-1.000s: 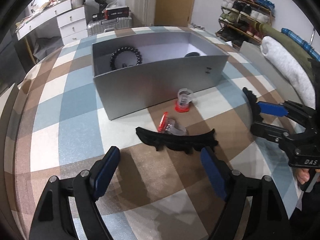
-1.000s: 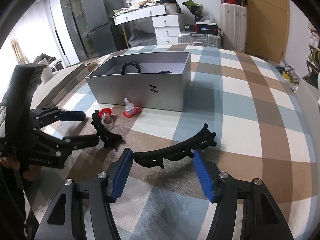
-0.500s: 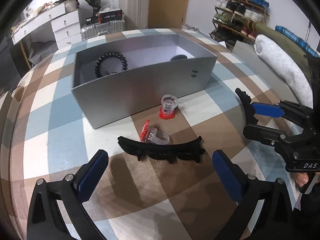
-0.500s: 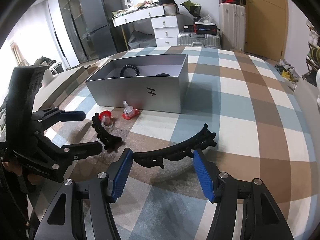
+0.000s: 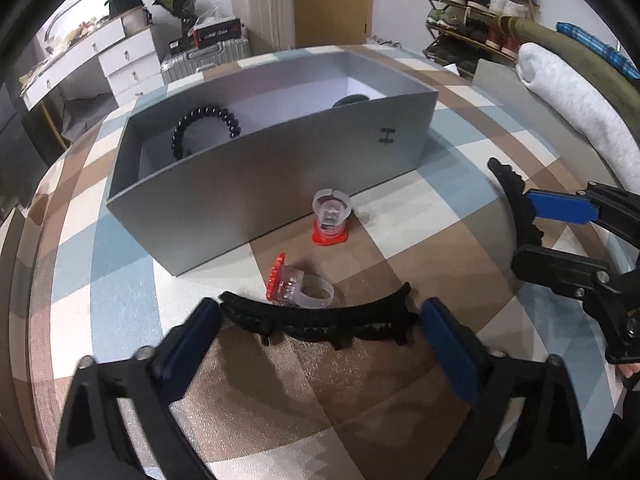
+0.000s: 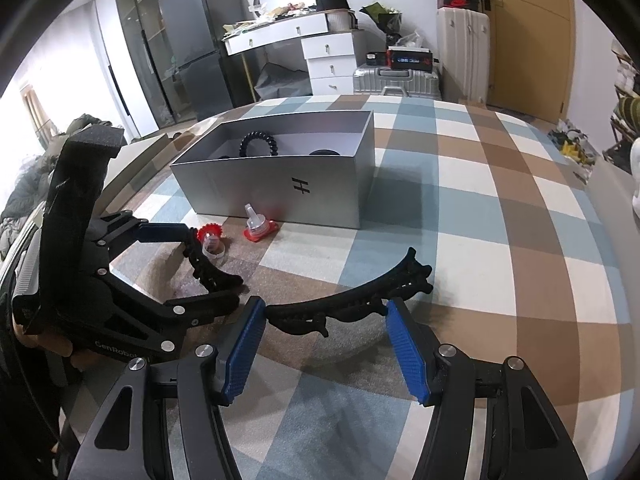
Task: Organize jewelry
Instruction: 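Hold the long clip with the right gripper while the left gripper grasps another black claw clip, then carry both black claw clips over the silver box with both grippers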
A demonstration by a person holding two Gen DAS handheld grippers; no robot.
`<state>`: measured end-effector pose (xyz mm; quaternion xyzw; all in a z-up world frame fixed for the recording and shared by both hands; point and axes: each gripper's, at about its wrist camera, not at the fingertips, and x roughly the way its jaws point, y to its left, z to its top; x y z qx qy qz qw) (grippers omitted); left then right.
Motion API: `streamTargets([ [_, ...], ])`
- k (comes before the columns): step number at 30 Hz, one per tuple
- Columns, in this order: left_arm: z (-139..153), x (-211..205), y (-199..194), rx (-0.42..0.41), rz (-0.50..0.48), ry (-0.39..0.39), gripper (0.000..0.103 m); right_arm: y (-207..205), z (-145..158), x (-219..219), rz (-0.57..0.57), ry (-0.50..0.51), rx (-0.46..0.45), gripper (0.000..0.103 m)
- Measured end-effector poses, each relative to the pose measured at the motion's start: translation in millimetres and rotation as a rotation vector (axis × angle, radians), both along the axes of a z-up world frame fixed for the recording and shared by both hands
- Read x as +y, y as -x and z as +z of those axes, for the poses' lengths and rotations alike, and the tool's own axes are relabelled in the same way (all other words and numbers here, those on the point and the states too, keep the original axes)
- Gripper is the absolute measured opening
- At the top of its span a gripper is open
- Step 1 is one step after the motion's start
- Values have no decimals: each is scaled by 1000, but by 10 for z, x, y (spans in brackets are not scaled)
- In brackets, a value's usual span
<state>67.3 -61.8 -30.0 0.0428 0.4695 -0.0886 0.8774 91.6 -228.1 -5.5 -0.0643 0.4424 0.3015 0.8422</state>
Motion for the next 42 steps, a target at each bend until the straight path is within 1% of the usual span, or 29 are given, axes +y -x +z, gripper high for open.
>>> streamTargets([
  [5,20,11,89,-22,-9,0,92,10,24,4,2,-5,-6,61],
  [9,118,69,155,-64,5,35,92,23,59,17,8,-16,-21,61],
  [12,247,138,213,-120,30,70,92,39,100,27,10,-31,-37,61],
  [14,313,160,228,-153,46,77,92,63,150,26,13,-55,-56,61],
  [16,403,205,249,-202,60,98,92,86,204,31,18,-72,-77,61],
  [19,466,271,223,-244,86,118,92,93,283,46,20,-97,-107,61],
  [25,468,387,13,-273,135,152,92,-5,381,165,22,-107,-143,61],
  [26,472,413,26,-278,141,153,92,-31,398,194,24,-108,-148,61],
  [32,511,504,-208,-293,182,138,92,-191,493,389,41,-125,-182,61],
  [34,474,547,-308,-284,212,127,92,-294,492,447,43,-154,-164,61],
  [37,389,625,-356,-263,252,145,92,-437,447,512,35,-185,-138,61],
  [39,376,643,-319,-271,256,158,92,-502,414,544,31,-194,-126,62],
  [42,386,629,-286,-284,259,148,92,-565,375,585,31,-192,-113,62],
])
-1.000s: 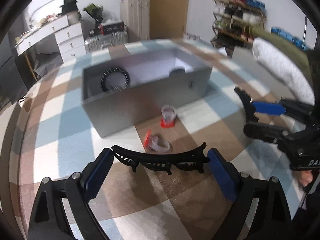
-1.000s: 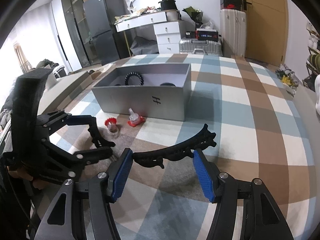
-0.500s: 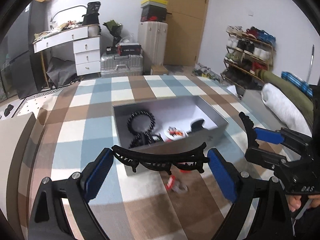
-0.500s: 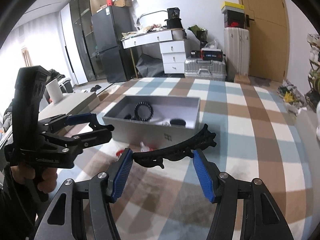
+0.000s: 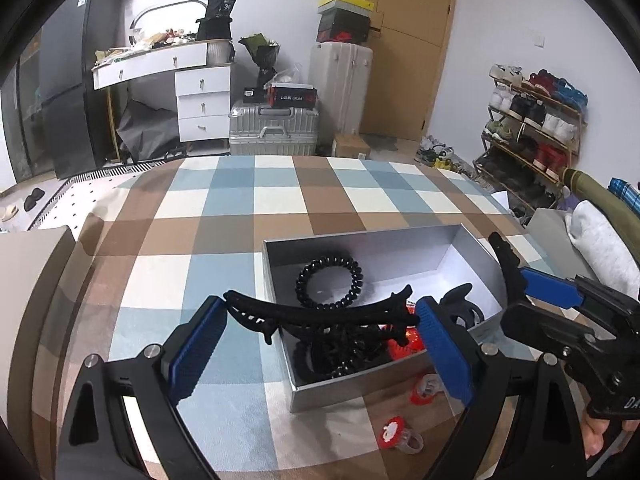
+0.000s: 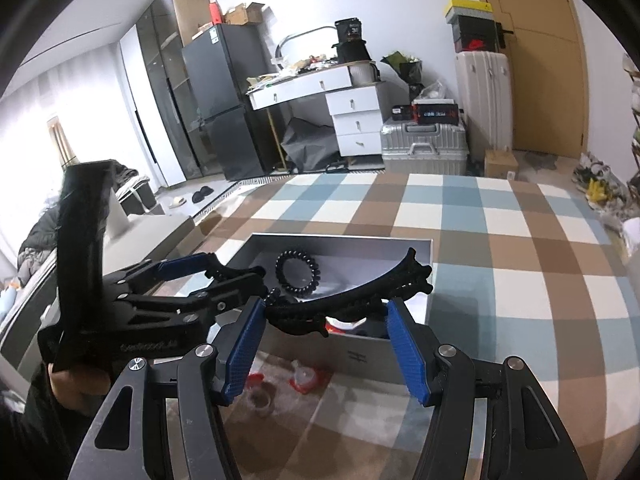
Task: Organize jewelry
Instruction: 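Carry both black claw clips over the silver box with both grippers, then open both grippers to drop the claw clips into the box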
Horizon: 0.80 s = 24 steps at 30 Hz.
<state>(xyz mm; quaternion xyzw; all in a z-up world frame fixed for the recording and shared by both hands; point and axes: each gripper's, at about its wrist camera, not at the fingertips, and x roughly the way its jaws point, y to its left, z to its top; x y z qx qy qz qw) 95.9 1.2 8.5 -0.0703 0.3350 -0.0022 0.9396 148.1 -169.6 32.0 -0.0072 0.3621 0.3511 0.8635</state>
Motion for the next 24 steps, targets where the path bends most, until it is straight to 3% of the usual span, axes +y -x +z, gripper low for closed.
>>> streamTargets([
  [24,-2,-89,-34,-21,-11,-82,92,-271,-162,34,-37,-27,101,62],
])
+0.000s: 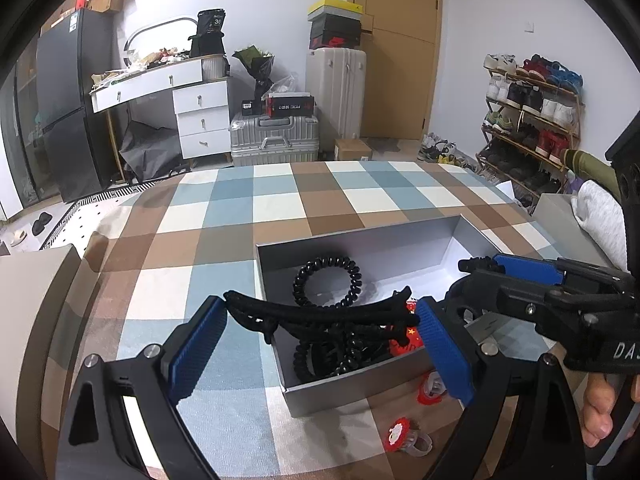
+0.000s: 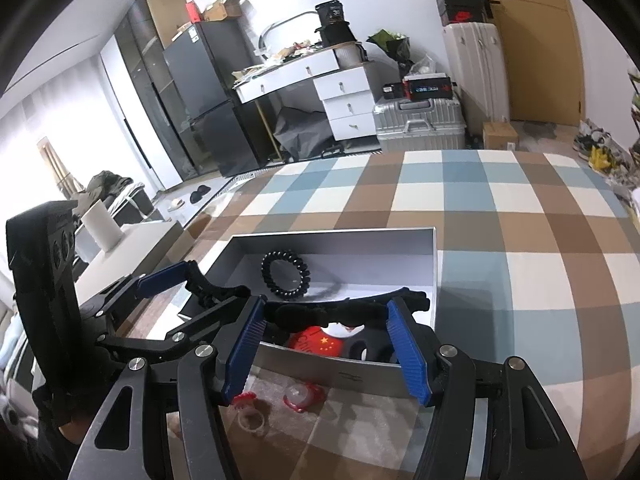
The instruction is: Organize jewelry
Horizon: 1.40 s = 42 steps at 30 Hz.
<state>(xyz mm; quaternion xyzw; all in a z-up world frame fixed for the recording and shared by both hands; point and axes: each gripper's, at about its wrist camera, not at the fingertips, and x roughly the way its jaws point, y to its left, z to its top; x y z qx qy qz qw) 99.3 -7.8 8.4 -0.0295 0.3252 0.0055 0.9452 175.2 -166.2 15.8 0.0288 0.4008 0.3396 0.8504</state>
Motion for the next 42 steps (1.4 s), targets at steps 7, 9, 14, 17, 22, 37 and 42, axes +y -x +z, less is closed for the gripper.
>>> streamTargets([
  [7,1,-3,-9,-3,2,-4,92,-53,30,-52,-43,-29,8,72],
  [9,6,-11,-14,-5,3,-8,92,-39,59,-76,-47,-32,3,74],
  [14,-9,-39,-9,-7,4,-30,93,67,121,-140,-58,-6,-23,85],
  [17,-14,-45,-3,-6,3,-25,93,161,126,-195,-53,5,-30,90],
  [22,-15,6,23,2,-8,17,93,290,51,-303,-66,36,-22,100],
  [37,-26,63,465,-50,-11,85,102,387,-91,-688,-134,12,55,102],
  [42,-73,101,513,-40,-15,120,102,399,-89,-634,-114,21,59,102],
])
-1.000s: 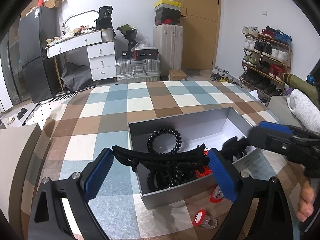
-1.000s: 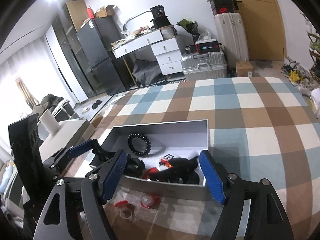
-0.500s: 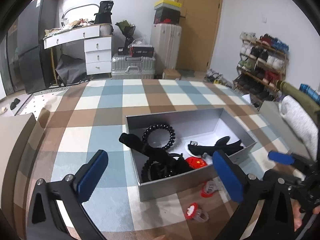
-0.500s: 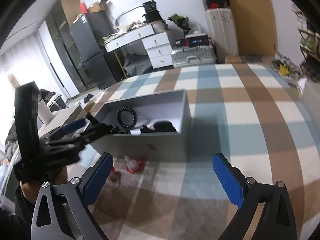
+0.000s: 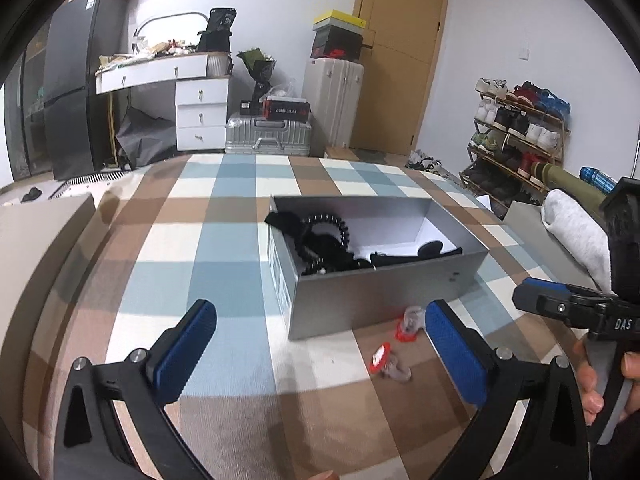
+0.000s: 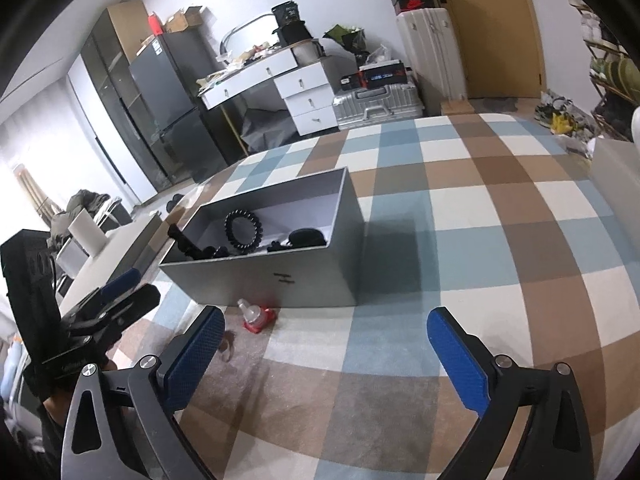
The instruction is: Organize jewelry
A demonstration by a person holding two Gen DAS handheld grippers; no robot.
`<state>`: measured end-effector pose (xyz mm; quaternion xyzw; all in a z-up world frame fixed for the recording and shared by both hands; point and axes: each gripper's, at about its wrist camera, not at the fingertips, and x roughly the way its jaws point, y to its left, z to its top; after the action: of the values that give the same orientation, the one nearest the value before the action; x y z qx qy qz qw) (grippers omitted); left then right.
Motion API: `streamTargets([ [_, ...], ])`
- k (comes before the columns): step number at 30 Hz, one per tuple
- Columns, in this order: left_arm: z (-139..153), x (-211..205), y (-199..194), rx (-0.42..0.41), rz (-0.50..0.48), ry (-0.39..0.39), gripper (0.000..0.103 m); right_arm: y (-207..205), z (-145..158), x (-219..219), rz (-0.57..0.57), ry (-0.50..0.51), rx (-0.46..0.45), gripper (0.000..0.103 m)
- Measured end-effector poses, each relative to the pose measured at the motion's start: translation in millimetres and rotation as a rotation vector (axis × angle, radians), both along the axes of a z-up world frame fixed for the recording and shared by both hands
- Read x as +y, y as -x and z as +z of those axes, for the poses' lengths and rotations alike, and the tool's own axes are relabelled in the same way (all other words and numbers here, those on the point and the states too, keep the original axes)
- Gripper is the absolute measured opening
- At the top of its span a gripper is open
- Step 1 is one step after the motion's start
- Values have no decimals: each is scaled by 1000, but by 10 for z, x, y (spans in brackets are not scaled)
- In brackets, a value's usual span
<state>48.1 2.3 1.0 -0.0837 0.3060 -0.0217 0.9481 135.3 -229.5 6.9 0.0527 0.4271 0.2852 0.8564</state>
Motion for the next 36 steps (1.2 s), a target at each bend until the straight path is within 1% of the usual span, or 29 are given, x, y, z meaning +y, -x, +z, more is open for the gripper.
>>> streamTargets([
  [4,-28,-36,-58,32,-27,-10,102,28,-35,40,9,30,5,102],
  [9,-71,-158,-48,77,-116,-28,102,94,-64,59,25,66,17,102],
  [10,-88,-170,-47,92,-126,-33,102,114,-70,57,28,69,18,102],
  [12,-154,-205,-87,156,-144,-45,101,167,-93,53,37,75,22,102],
  [14,-203,-220,-110,192,-168,-40,101,183,-126,70,54,87,31,102],
  [18,-249,-274,-120,234,-197,-50,90,194,-134,87,62,101,32,102],
  [20,-258,-308,-117,245,-205,-64,87,197,-124,84,64,98,27,102],
  [25,-258,-357,-91,253,-229,-87,87,178,-129,57,56,97,34,102],
  [26,-262,-370,-93,255,-235,-94,83,175,-128,52,55,97,35,102],
  [27,-272,-380,-113,259,-239,-100,76,172,-125,51,52,96,35,102],
  [29,-301,-437,-145,280,-243,-136,72,177,-113,54,53,92,34,102],
  [30,-297,-475,-144,280,-252,-155,68,181,-108,57,52,91,33,102],
  [32,-294,-531,-130,278,-265,-185,63,189,-105,67,56,90,32,102],
  [36,-283,-523,-102,276,-278,-187,61,200,-106,85,61,89,32,102],
])
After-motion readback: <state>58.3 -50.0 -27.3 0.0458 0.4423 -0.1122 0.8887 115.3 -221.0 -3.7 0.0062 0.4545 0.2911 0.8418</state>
